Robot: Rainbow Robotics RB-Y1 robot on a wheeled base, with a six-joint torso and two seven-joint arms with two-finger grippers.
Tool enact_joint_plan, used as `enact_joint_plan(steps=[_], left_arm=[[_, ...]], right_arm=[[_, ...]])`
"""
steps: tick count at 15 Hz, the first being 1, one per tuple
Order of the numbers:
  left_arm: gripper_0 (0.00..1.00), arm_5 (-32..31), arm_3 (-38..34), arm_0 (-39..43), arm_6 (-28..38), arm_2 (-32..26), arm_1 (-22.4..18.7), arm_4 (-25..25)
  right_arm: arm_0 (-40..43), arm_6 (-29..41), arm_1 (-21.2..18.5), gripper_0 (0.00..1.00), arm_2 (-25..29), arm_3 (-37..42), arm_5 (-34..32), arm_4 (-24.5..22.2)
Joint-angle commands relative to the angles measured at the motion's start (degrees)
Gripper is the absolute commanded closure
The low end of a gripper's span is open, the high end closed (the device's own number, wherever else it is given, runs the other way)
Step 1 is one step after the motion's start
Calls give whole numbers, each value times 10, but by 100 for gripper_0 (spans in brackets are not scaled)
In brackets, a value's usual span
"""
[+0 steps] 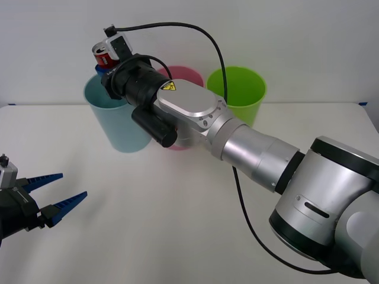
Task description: Put cans in the blue bin and PET bottles in the pink bin and trash in the green bin.
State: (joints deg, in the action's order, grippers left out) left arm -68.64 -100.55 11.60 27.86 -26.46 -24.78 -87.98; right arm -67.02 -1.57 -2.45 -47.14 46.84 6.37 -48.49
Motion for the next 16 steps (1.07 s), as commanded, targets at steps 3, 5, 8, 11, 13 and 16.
enact_joint_plan(steps=[3,5,8,11,13,16], left_arm=[[0,0,0,0,0,0,0,0],[0,0,0,0,0,0,0,0],[0,0,0,0,0,0,0,0],[0,0,0,0,0,0,0,0],[0,0,0,0,0,0,0,0],[0,0,0,0,0,0,0,0]], right_arm=[[0,-3,0,0,-1,0,0,-1],[0,-3,0,0,-1,1,0,-1],[0,-3,1,0,-1,1,0,-1],[0,1,0,0,-1,3,0,-1],[0,5,-11,0,3,21,-5,3],[11,13,-63,0,4,94,-35,29]])
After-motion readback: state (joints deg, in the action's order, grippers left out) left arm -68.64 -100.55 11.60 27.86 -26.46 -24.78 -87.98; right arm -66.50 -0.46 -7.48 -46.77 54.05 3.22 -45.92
